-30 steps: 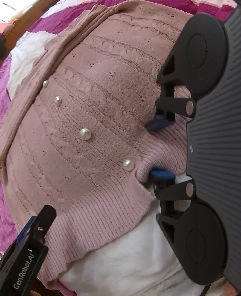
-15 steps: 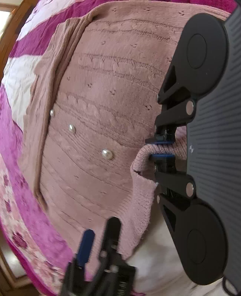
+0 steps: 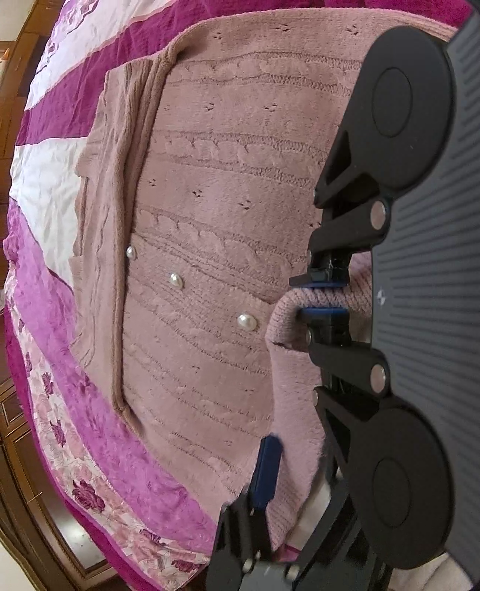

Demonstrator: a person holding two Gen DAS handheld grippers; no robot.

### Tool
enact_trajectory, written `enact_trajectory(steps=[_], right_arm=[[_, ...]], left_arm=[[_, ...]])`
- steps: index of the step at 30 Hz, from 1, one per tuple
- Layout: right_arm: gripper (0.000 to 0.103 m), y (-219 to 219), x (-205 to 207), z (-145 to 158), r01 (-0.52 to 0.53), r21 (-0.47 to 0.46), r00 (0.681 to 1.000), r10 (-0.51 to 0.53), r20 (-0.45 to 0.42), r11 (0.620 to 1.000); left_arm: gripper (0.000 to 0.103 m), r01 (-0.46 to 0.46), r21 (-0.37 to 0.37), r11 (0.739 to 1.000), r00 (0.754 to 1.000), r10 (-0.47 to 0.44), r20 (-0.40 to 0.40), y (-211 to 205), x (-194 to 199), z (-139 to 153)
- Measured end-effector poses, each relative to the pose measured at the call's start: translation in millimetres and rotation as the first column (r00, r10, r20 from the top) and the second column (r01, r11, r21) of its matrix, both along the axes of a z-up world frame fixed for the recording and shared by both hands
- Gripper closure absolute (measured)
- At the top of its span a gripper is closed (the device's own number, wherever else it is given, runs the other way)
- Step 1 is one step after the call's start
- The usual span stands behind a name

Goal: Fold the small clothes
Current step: 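Lift the hem with the right tool while the left tool grasps the hem beside it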

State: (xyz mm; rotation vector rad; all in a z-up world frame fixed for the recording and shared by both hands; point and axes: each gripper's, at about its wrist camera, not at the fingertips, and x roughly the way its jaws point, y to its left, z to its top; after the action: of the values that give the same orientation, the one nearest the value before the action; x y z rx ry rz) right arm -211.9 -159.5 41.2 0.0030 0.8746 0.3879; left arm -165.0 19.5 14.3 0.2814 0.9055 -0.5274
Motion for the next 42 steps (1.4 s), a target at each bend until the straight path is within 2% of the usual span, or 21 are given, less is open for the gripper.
enact_trajectory(steps=[4,7,9,11,12,14,16,19,21,22,23,25,26,34,42], right_arm=[[0.092,2,-5,1,-0.022,-0.009,1.000,0.022,0.004,1.000],[0.091,5,-9,-4,-0.045,-0.037,0.999,0.044,-0.013,0.998],[0.091,6,-10,-8,-0.049,-0.049,0.998,0.048,-0.037,0.998],[0.089,7,-11,-14,-0.062,-0.058,0.996,0.058,-0.070,0.996],[0.085,8,-12,-17,-0.070,-0.060,0.994,0.064,-0.088,0.996],[0.066,11,-14,-25,-0.081,-0.071,0.991,0.072,-0.115,0.994],[0.057,15,-18,-28,-0.104,-0.085,0.989,0.094,-0.110,0.991],[0.054,24,-23,-29,-0.130,-0.136,0.989,0.119,-0.086,0.982],[0.054,25,-25,-28,-0.116,-0.150,0.992,0.107,-0.066,0.982],[0.060,24,-25,-28,-0.102,-0.152,0.994,0.094,-0.061,0.983],[0.074,22,-25,-27,-0.085,-0.155,0.996,0.078,-0.053,0.984],[0.087,15,-24,-21,-0.039,-0.152,0.999,0.035,-0.031,0.988],[0.090,11,-23,-17,-0.017,-0.142,1.000,0.015,-0.016,0.990],[0.094,-9,-14,24,0.069,0.017,0.984,-0.071,0.166,0.997],[0.094,-17,20,63,0.097,0.109,0.950,-0.124,0.285,0.989]], left_arm=[[0.041,-0.025,0.085,0.996,0.998,0.021,0.054,-9,2,-13],[0.042,-0.035,0.098,0.995,0.997,0.027,0.079,-7,3,-16],[0.054,-0.019,0.084,0.996,0.997,0.012,0.081,-5,3,-18],[0.075,-0.014,0.076,0.997,0.998,0.009,0.062,-3,5,-21],[0.079,-0.016,0.078,0.997,0.998,0.011,0.060,-3,5,-22],[0.086,-0.019,0.079,0.997,0.998,0.014,0.068,-3,5,-22],[0.090,-0.016,0.068,0.998,0.997,0.011,0.075,-1,4,-20],[0.093,-0.021,0.049,0.999,0.996,0.017,0.085,-1,4,-15],[0.094,-0.026,0.039,0.999,0.995,0.023,0.093,0,2,-12],[0.094,-0.030,0.033,0.999,0.995,0.026,0.098,1,1,-10],[0.094,-0.035,0.027,0.999,0.994,0.032,0.100,1,0,-7],[0.095,-0.045,0.009,0.999,0.993,0.044,0.107,2,0,-1],[0.095,-0.049,-0.001,0.999,0.993,0.049,0.110,3,0,2],[0.095,-0.096,-0.077,0.992,0.978,0.108,0.178,3,15,37],[0.095,-0.129,-0.145,0.981,0.956,0.162,0.244,7,42,71]])
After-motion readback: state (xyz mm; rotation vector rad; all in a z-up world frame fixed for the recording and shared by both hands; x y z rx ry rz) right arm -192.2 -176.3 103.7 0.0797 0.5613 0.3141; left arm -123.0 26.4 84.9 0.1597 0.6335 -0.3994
